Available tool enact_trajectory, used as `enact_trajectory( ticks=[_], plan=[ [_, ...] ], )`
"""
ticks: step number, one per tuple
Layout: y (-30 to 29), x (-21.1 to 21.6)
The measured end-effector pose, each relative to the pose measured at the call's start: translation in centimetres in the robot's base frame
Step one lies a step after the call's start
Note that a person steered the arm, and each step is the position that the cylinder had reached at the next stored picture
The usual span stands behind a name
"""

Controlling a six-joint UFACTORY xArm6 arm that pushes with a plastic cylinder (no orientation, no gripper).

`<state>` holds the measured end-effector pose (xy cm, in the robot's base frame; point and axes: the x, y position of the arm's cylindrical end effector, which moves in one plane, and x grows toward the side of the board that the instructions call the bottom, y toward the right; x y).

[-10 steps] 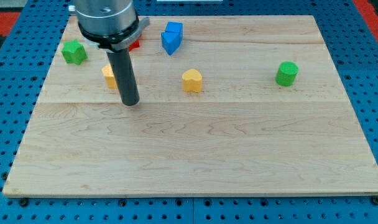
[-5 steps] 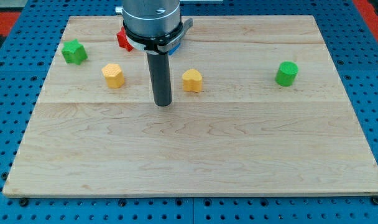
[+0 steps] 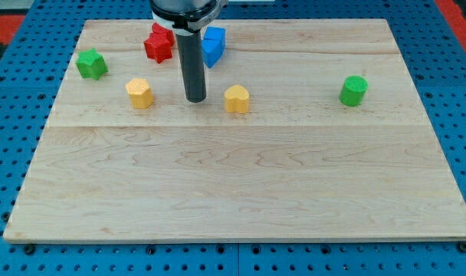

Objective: Move the blue blocks diagonally top right to the yellow heart

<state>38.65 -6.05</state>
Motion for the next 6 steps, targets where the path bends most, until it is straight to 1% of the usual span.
enact_trajectory(
  ticks=[1, 2, 3, 4, 5, 6],
  plan=[
    [0.0, 1.1],
    [0.0, 0.9],
    [-0.3, -3.5],
    [-1.3, -5.4],
    [0.2, -8.3],
    [-1.2, -10.4]
  ],
)
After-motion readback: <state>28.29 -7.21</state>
